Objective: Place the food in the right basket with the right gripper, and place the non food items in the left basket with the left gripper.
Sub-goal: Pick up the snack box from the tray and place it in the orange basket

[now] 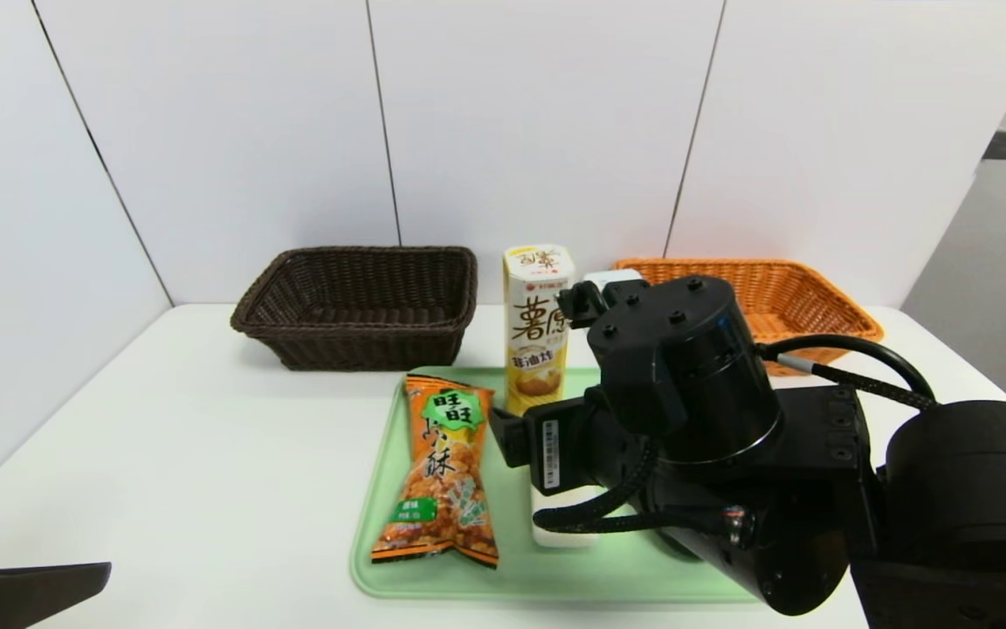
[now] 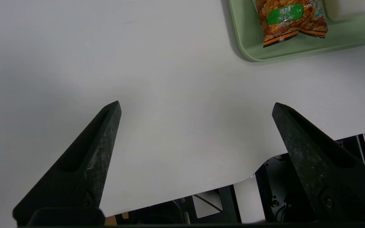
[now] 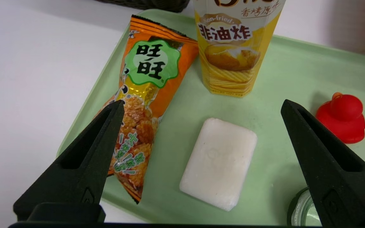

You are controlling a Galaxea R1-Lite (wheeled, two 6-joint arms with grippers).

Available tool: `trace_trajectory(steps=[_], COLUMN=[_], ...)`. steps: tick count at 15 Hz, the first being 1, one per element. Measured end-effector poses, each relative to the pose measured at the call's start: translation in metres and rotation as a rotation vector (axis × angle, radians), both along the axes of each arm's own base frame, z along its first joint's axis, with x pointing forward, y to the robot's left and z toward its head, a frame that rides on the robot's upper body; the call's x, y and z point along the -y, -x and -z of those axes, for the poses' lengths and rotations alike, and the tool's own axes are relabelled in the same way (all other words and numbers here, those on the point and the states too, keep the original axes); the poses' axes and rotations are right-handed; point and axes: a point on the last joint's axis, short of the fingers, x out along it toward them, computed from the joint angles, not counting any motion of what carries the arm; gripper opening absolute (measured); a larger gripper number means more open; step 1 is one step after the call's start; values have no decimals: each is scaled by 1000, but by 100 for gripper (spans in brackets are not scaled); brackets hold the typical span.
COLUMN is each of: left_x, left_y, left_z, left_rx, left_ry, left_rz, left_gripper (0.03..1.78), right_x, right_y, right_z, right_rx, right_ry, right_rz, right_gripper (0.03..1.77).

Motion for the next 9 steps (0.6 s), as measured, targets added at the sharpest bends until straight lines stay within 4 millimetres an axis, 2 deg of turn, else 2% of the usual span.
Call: trace_trajectory(steps=[4,9], left_x=[0,0], left_y=[1,1], left_z=[1,1], left_rx=[-6,-8], left_ry=[-2,-7], left_rz=[1,6], left_gripper=[169,169], right_x=[-3,0], right_y=[-4,-11], right_z=[5,21], right_rx=[62,144], right_ry=[-25,-50], right_rz=[-7,-5], right_gripper=[171,171])
